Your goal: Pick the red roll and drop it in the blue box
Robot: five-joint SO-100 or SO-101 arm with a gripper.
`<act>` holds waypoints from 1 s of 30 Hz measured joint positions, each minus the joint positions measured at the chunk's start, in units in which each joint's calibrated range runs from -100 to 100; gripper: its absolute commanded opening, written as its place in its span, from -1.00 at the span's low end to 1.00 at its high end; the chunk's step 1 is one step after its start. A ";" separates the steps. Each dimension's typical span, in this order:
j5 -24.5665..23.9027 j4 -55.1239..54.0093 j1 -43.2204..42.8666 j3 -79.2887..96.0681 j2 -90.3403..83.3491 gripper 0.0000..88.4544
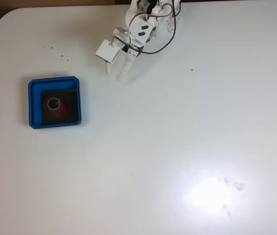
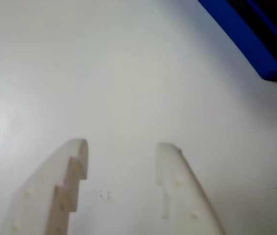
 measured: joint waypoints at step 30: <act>0.50 -0.82 -38.99 9.69 -18.20 -0.71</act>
